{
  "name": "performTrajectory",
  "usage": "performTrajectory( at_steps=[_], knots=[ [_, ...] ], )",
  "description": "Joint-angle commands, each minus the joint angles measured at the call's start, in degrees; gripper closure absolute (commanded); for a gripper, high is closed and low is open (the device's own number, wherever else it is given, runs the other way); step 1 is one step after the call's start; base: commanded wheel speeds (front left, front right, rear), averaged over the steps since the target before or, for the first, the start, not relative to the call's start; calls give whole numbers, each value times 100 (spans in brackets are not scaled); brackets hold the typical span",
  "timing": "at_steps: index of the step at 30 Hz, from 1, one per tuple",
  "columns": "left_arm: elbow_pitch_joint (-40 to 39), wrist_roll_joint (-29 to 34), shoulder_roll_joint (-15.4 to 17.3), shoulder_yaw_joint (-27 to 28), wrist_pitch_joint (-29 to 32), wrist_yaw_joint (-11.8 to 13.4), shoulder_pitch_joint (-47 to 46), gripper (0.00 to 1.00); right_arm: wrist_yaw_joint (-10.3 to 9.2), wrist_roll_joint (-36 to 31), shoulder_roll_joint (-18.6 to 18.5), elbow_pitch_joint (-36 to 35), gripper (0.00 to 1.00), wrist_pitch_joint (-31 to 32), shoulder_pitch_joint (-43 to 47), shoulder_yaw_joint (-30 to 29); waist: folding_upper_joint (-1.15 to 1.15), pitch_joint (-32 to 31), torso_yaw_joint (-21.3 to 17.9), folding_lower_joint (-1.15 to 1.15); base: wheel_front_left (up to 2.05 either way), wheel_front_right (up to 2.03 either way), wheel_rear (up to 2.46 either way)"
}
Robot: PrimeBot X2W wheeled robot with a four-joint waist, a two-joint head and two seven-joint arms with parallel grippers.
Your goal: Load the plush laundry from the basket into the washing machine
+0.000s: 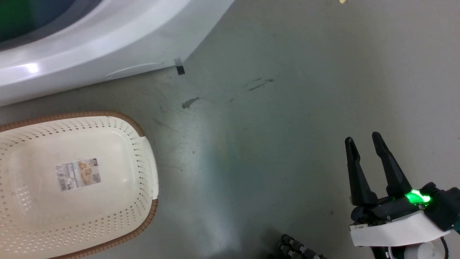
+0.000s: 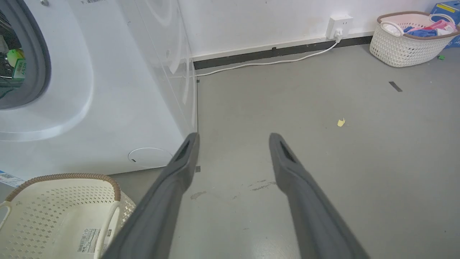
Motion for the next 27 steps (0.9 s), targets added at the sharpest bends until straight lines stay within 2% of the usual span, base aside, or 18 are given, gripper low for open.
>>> performTrajectory(
  at_steps=[1, 8, 9, 10, 16, 20, 21, 27],
  knots=[
    [138, -31, -11, -27, 79, -7, -145, 100, 30, 47, -8, -21, 0, -25, -78, 17, 0, 60, -48, -1, 0, 0, 0],
    [754, -49, -117, -328, 414, -21, -353, 100, 30, 74, -8, -39, 0, -25, -113, 55, 0, 75, -6, -1, 0, 0, 0],
    [792, -54, -144, -357, 344, -22, -363, 28, 30, 64, -8, -40, 0, -25, -124, 53, 0, 57, 15, -1, 0, 0, 0],
    [829, -63, -173, -378, 261, -22, -366, 0, 30, 48, -8, -40, 0, -25, -136, 49, 0, 31, 40, -1, 0, 0, 0],
    [1081, -242, -418, -486, -305, -25, -136, 0, 30, -161, -8, -68, 0, -25, -174, -83, 0, -373, 265, -1, 0, 0, 0],
    [1151, -479, -667, -536, -927, -25, 290, 0, 30, -399, -8, -97, 0, -25, -165, -251, 0, -905, 518, -1, 0, 0, 0],
    [1137, -693, -899, -594, -1469, -25, 759, 0, 30, -632, -8, -89, 0, -25, -124, -373, 0, -1427, 740, -1, 0, 0, 0],
    [895, -1176, -1394, -702, -2336, -26, 1878, 0, 30, -1091, -8, -30, 0, -25, 101, -573, 0, -2545, 1257, -1, 0, 0, 0]
  ],
)
